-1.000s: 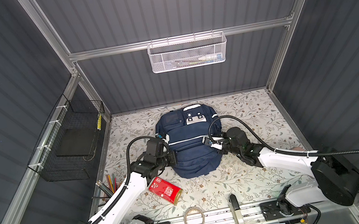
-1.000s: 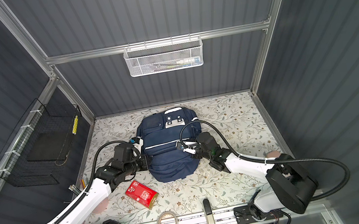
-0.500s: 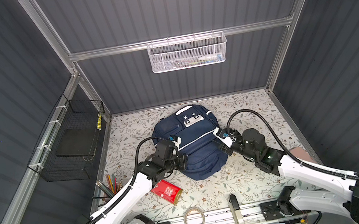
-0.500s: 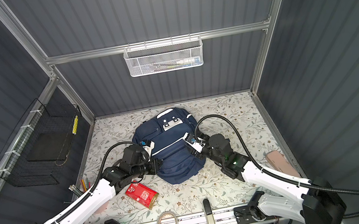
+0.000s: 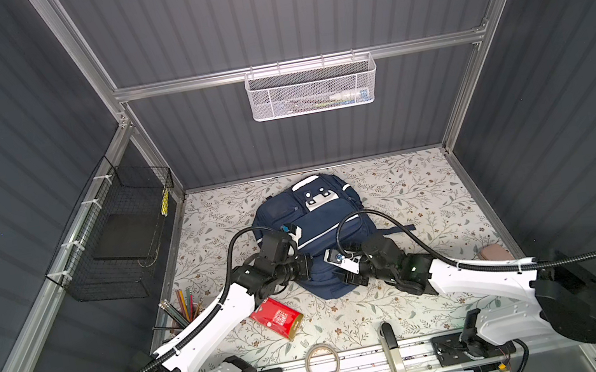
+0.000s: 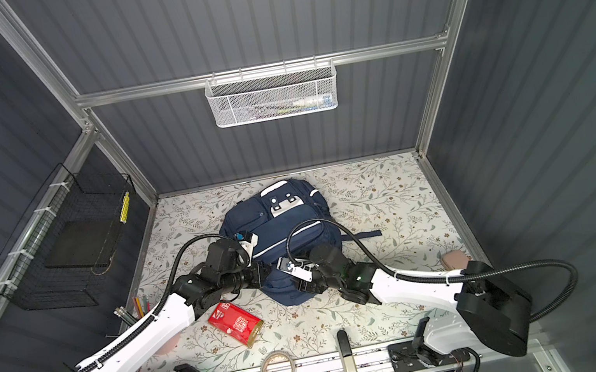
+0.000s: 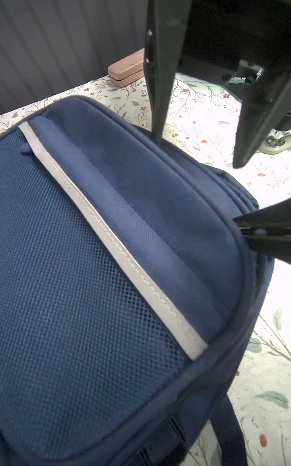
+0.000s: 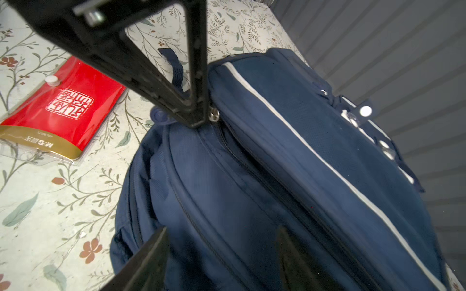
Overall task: Pack books, pencil case, and school supplies into a backpack
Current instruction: Unzip the student bag at the center of the table.
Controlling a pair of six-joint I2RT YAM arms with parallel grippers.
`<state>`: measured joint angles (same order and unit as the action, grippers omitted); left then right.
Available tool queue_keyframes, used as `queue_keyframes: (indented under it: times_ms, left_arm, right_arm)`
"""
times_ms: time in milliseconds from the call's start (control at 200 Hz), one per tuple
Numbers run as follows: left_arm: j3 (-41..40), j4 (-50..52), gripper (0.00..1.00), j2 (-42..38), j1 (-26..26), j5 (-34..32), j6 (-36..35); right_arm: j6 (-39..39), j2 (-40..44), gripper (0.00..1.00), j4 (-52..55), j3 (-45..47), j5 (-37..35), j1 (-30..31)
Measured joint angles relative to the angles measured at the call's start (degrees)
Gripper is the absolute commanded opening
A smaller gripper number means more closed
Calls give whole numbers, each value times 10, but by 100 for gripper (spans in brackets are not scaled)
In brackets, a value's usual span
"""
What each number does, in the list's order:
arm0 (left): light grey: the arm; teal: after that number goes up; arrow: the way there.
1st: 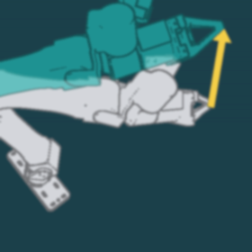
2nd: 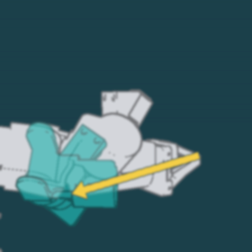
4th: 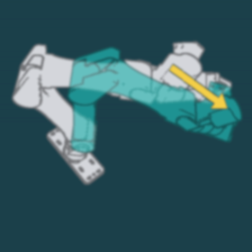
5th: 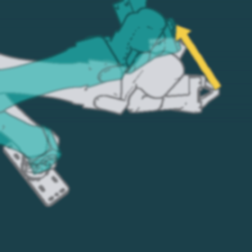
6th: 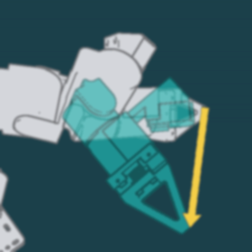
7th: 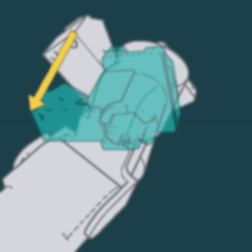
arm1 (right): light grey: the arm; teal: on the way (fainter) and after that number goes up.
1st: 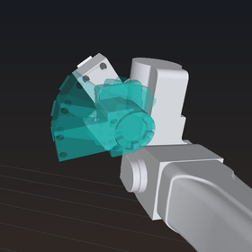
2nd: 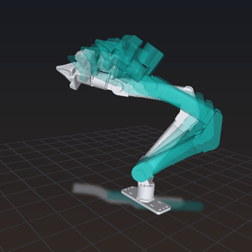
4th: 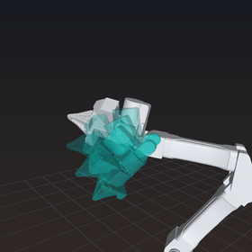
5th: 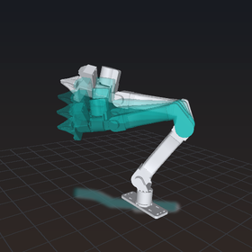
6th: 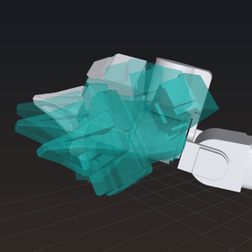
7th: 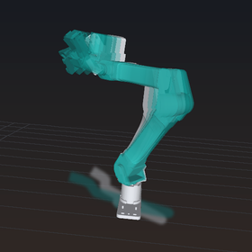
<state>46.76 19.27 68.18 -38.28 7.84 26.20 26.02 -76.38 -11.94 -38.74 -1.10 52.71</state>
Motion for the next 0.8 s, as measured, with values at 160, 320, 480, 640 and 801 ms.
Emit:
queue_keyframes:
  times_ms: [160,320,480,640,801]
  left_arm:
    - [0,0,0,0,0,0,0]
    - [0,0,0,0,0,0,0]
    - [0,0,0,0,0,0,0]
    - [0,0,0,0,0,2,1]
    - [0,0,0,0,0,2,5]
  right_arm:
    - [2,-32,70,-6,-26,-3,6]
    - [13,-60,71,-13,-44,-6,9]
    - [24,-80,72,-19,-45,-13,10]
    - [34,-95,73,-27,-46,-30,12]
    - [54,-114,58,-32,-56,-51,16]
